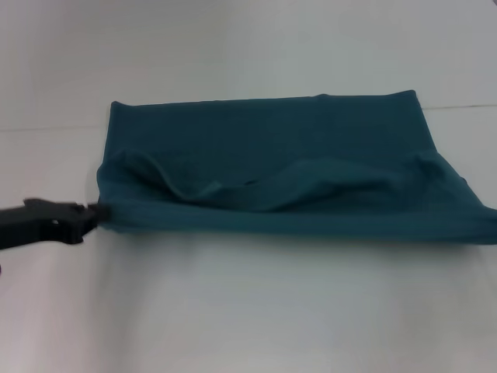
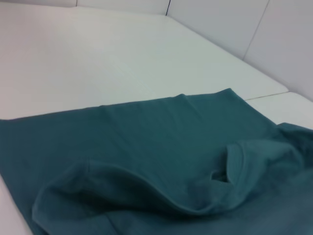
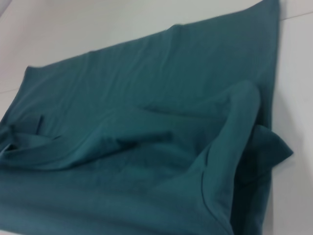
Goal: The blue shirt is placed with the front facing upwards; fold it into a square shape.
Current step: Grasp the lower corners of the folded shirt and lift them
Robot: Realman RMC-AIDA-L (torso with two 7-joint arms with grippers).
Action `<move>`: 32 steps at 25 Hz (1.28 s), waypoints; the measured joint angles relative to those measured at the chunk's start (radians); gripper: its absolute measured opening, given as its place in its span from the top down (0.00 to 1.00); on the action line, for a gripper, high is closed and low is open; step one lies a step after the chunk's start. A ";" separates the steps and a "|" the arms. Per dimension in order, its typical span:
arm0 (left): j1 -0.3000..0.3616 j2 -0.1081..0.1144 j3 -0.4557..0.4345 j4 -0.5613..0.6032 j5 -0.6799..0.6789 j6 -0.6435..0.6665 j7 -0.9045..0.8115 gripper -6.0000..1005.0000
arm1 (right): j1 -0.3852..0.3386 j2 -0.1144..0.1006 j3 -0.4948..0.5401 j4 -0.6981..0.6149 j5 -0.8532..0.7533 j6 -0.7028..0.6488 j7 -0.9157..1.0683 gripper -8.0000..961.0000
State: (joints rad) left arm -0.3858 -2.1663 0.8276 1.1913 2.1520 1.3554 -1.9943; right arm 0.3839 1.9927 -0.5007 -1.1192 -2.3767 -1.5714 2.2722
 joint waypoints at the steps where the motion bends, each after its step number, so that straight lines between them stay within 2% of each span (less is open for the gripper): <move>1: -0.001 0.001 -0.007 0.011 -0.001 0.009 -0.004 0.98 | 0.001 -0.004 0.008 -0.003 0.003 -0.004 0.000 0.93; 8: -0.037 0.011 -0.030 0.156 0.015 0.086 -0.104 0.98 | 0.048 -0.047 0.095 -0.073 0.048 -0.083 0.039 0.93; 13: -0.037 0.010 -0.030 0.184 0.024 0.109 -0.121 0.97 | 0.057 -0.054 0.109 -0.092 0.045 -0.116 0.044 0.93; 21: -0.006 0.004 -0.037 0.185 0.028 0.143 -0.113 0.97 | 0.009 -0.040 0.103 -0.087 0.042 -0.188 0.017 0.93; 27: 0.037 -0.006 -0.041 0.153 0.041 0.175 -0.031 0.98 | -0.065 0.007 0.111 -0.062 0.040 -0.202 -0.058 0.93; 32: 0.078 -0.009 -0.053 0.079 -0.021 0.246 0.112 0.97 | -0.107 0.019 0.115 -0.002 0.041 -0.185 -0.114 0.93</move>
State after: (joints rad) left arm -0.3076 -2.1752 0.7746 1.2699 2.1313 1.6012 -1.8824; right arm 0.2768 2.0115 -0.3858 -1.1209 -2.3360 -1.7566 2.1579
